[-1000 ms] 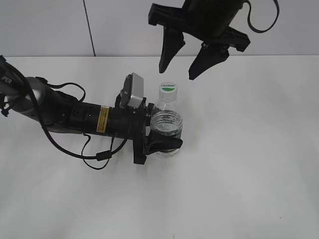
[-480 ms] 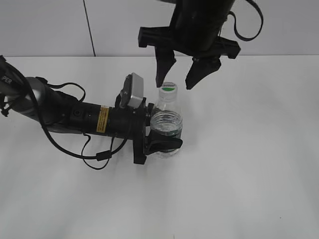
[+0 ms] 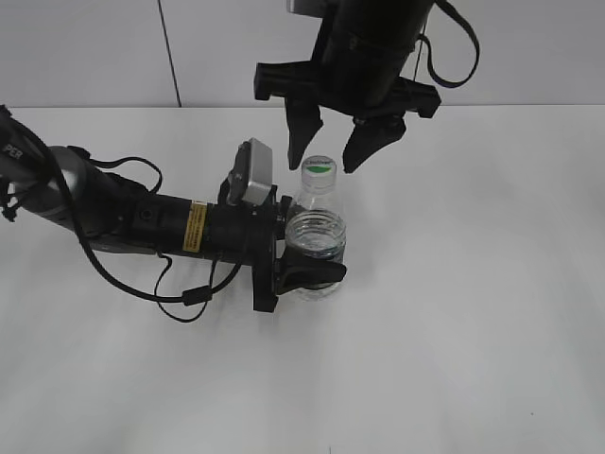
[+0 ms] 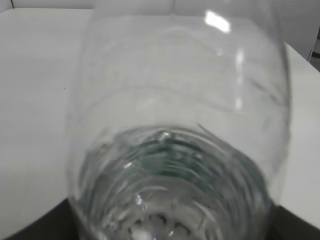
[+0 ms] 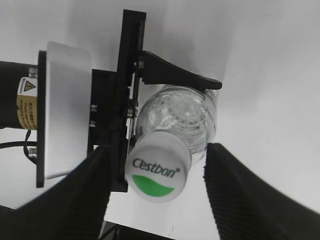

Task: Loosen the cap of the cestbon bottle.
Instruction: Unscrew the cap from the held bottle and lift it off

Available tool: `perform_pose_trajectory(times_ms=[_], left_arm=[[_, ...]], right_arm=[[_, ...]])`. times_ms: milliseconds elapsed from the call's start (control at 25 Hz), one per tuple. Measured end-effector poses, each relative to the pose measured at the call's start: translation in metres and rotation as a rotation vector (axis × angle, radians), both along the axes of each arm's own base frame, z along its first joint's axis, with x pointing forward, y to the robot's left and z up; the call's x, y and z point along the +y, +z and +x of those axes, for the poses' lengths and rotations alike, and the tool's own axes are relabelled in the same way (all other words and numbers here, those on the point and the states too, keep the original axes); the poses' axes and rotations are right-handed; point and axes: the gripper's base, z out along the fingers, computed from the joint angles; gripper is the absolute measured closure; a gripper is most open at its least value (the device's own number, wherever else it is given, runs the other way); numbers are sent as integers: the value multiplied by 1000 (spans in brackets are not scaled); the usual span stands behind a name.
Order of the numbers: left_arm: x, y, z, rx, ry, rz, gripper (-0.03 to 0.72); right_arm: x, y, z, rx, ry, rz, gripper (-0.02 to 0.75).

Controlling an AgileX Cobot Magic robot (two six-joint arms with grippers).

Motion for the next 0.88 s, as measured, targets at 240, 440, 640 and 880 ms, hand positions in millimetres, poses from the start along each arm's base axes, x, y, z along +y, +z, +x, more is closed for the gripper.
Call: perform_pose_trajectory(times_ms=[240,440,640,880], left_arm=[[0,0,0,0,0,0,286],[0,0,0,0,0,0,286],[0,0,0,0,0,0,286],[0,0,0,0,1,0,286]], right_arm=[[1,0,1,-7,7,3,291],[3,-3,1,2,26,9,308],[2,-3,1,5,30,5,308],[1,-4,-1,27,37,-10,309]])
